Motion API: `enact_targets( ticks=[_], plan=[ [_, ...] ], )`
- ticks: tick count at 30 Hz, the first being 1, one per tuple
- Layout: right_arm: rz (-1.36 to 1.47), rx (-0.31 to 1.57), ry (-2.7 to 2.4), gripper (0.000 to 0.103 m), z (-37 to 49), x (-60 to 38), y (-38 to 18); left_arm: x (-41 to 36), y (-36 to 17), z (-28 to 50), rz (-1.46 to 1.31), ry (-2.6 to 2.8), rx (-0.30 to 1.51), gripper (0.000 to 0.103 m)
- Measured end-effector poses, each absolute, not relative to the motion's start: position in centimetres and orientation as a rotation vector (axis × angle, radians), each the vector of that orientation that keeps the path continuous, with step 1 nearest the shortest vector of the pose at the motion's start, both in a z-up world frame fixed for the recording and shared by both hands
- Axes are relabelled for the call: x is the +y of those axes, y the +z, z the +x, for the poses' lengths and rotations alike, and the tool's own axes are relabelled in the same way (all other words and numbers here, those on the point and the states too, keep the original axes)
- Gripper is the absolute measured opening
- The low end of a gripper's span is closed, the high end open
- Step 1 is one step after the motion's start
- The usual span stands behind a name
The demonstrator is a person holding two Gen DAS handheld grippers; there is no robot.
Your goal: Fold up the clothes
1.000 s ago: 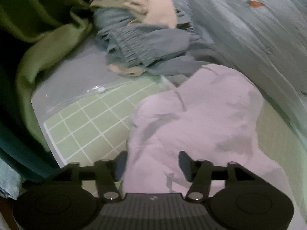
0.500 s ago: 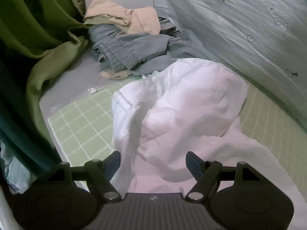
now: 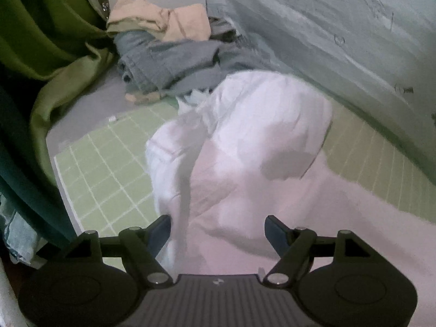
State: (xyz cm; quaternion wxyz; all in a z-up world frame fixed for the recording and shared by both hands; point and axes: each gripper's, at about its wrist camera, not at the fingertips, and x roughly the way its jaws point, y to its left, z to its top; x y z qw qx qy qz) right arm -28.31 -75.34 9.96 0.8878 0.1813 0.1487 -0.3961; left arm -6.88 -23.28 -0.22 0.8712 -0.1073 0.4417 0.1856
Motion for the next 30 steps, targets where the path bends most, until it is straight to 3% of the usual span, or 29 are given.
enact_targets(
  ticks=[6,8,9,15,25,30],
  plan=[
    [0.583,0.789,-1.07,0.013,-32.3,-78.0,-2.8,-23.4,-1.0,-6.8,-0.19,0.395,0.973,0.078],
    [0.578,0.797,-1.096,0.031,-33.1,-77.3,-3.5,-23.3,-0.9,-6.7,-0.19,0.391,0.973,0.081],
    [0.562,0.784,-1.091,0.046,-33.0,-76.7,-3.3,-23.3,-0.9,-6.7,-0.19,0.389,0.973,0.081],
    [0.47,0.744,-1.04,0.07,-29.6,-76.4,-1.7,-22.4,-1.2,-6.8,-0.184,0.411,0.99,0.082],
    [0.396,0.795,-0.888,0.073,-24.0,-69.0,-1.3,-17.1,-4.5,-5.7,-0.166,0.48,1.083,0.087],
    [0.366,0.808,-0.847,0.073,-21.4,-62.9,-0.9,-11.7,-2.9,-5.3,-0.262,0.357,1.054,0.086]
  ],
)
